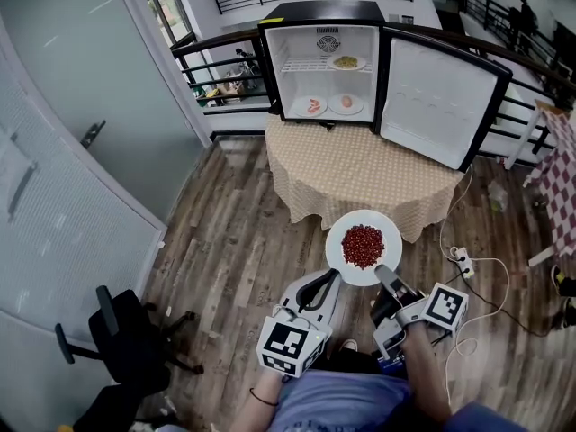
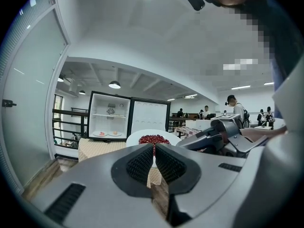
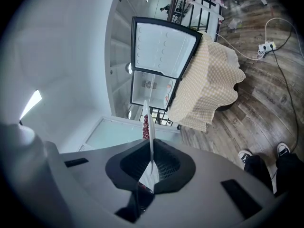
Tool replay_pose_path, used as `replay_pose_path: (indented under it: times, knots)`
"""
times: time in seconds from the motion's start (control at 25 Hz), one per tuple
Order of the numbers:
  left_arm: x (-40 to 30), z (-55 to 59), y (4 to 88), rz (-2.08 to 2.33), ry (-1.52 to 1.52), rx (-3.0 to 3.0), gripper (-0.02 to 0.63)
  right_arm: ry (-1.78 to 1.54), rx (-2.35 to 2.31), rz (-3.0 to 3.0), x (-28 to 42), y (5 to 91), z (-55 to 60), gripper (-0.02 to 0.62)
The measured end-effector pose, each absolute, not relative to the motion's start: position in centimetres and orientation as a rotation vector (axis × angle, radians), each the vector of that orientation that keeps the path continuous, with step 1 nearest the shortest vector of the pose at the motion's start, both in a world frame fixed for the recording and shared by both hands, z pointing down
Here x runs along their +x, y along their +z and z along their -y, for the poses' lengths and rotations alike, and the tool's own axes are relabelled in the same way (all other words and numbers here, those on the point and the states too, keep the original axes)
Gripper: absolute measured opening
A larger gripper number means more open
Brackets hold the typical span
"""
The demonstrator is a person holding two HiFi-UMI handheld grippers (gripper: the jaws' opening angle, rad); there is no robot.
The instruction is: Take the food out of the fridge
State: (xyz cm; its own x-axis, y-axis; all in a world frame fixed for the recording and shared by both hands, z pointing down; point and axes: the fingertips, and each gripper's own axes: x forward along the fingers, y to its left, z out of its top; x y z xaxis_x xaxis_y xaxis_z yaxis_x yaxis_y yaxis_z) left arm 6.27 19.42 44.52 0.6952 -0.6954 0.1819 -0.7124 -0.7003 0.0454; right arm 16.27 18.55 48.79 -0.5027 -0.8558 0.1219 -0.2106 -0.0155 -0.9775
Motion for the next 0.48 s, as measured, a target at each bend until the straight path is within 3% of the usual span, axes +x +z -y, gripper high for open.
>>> replay_pose_path:
  times: [0.48]
  knots:
    - [7.7,-19.0,44.5,1.132,0.245,2.806,0.023,-1.534,-1.147,-1.698,18.6,48.9,-18.7,0.025]
